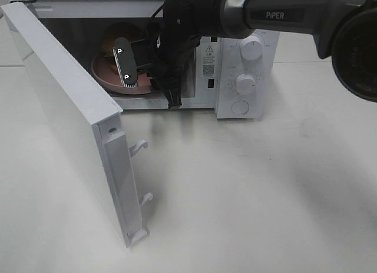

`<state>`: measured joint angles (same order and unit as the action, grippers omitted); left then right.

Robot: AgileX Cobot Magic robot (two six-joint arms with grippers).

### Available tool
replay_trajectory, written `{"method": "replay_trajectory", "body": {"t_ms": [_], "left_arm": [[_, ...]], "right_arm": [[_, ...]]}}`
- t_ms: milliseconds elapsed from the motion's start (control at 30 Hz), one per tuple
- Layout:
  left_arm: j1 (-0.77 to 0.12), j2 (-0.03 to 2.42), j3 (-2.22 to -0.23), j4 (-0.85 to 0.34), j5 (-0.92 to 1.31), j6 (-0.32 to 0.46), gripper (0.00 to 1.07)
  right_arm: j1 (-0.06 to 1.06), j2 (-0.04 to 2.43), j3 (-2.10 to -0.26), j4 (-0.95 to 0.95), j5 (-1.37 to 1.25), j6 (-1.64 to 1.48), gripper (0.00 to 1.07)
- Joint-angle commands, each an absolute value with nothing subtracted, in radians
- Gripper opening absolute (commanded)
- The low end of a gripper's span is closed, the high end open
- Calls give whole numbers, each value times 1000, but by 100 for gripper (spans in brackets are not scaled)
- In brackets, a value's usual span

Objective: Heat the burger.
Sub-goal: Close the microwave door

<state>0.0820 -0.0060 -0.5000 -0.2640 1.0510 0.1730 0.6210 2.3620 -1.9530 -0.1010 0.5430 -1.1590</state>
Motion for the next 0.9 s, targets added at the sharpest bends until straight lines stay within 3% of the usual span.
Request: {"method": "replay_trajectory", "body": {"t_ms": [33,233,533,900], "left_arm": [[85,-25,-499,-264,1040,174,100],[85,-25,-499,-264,1040,174,100],[85,-25,-499,-264,1040,174,100],[85,-25,-499,-264,1040,174,100]], "right_arm": [[620,2352,-1961,-97,566,-1142,50],[620,2320,-1923,-67,545,-1140,59],[620,2208,-1722,-41,413,-1148,77],[620,2079,-1525,-53,337,-1148,76]]}}
